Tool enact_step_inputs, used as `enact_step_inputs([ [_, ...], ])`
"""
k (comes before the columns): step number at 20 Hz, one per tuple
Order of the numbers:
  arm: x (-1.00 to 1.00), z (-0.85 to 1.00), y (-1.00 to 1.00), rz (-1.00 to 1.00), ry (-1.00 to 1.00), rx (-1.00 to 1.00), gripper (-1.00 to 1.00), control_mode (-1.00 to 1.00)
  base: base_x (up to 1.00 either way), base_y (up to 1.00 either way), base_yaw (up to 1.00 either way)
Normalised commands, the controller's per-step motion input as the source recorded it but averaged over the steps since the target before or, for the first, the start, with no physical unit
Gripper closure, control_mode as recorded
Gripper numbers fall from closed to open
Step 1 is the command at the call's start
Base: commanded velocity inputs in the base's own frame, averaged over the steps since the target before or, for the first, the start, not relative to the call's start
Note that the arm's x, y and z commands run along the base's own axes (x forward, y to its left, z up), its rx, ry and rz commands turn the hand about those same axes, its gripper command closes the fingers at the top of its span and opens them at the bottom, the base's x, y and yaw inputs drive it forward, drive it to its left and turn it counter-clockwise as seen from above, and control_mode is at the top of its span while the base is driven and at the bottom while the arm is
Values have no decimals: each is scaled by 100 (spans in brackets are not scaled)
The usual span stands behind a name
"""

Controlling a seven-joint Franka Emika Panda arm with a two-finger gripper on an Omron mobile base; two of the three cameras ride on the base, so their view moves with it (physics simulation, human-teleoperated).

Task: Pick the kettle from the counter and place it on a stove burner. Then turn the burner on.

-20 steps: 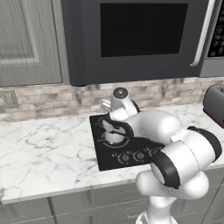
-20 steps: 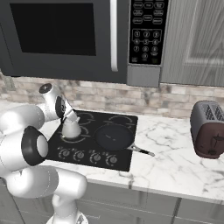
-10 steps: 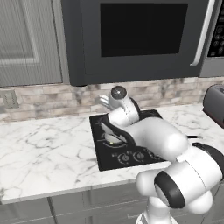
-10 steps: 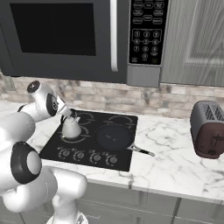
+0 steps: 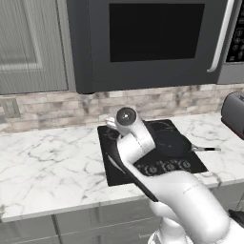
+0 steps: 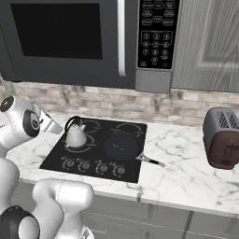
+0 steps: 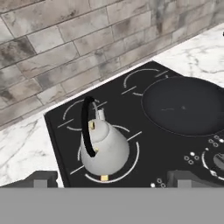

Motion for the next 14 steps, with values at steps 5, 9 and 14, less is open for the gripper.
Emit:
enact_step_inputs([
  [5, -100, 44, 0, 6, 0, -7, -100, -100, 0, 0, 0],
  [9, -96, 34, -2, 11, 9, -5, -100, -100, 0, 0, 0],
  [14, -54, 7, -2, 13, 20, -6, -100, -100, 0, 0, 0],
])
